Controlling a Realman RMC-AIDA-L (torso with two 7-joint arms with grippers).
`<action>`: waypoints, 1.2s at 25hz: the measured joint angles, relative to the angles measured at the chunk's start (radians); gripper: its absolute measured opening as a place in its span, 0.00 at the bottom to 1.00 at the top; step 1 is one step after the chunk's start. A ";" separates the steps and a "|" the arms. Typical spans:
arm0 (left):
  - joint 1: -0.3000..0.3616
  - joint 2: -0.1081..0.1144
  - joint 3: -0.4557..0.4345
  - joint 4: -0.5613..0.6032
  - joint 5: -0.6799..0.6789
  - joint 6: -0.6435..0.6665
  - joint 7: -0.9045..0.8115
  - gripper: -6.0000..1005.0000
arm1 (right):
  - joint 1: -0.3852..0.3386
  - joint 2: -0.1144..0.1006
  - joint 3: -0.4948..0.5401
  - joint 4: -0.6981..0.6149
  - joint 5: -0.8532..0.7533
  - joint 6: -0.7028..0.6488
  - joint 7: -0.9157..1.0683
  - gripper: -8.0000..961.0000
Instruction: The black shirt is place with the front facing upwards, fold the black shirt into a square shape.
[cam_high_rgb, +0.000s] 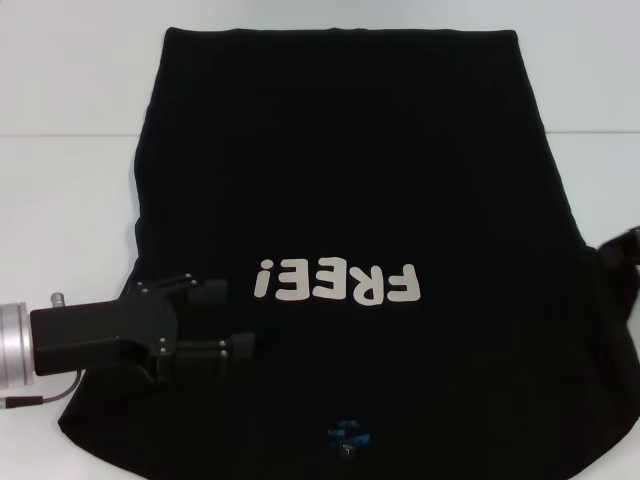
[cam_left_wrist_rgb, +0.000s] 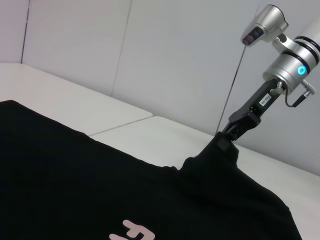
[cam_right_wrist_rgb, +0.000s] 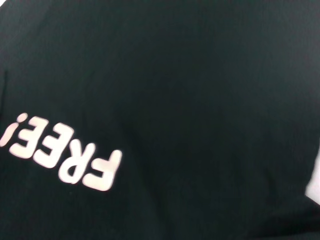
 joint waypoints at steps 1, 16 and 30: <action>0.001 0.000 0.000 0.000 0.000 0.000 0.000 0.88 | 0.009 0.004 -0.018 0.008 0.000 0.008 -0.001 0.02; 0.002 0.000 0.000 -0.002 0.001 -0.001 0.000 0.88 | 0.084 0.075 -0.256 0.034 -0.006 0.101 0.007 0.02; 0.000 0.000 -0.005 -0.017 -0.006 -0.022 -0.004 0.88 | 0.100 0.079 -0.283 0.128 0.195 0.069 -0.131 0.11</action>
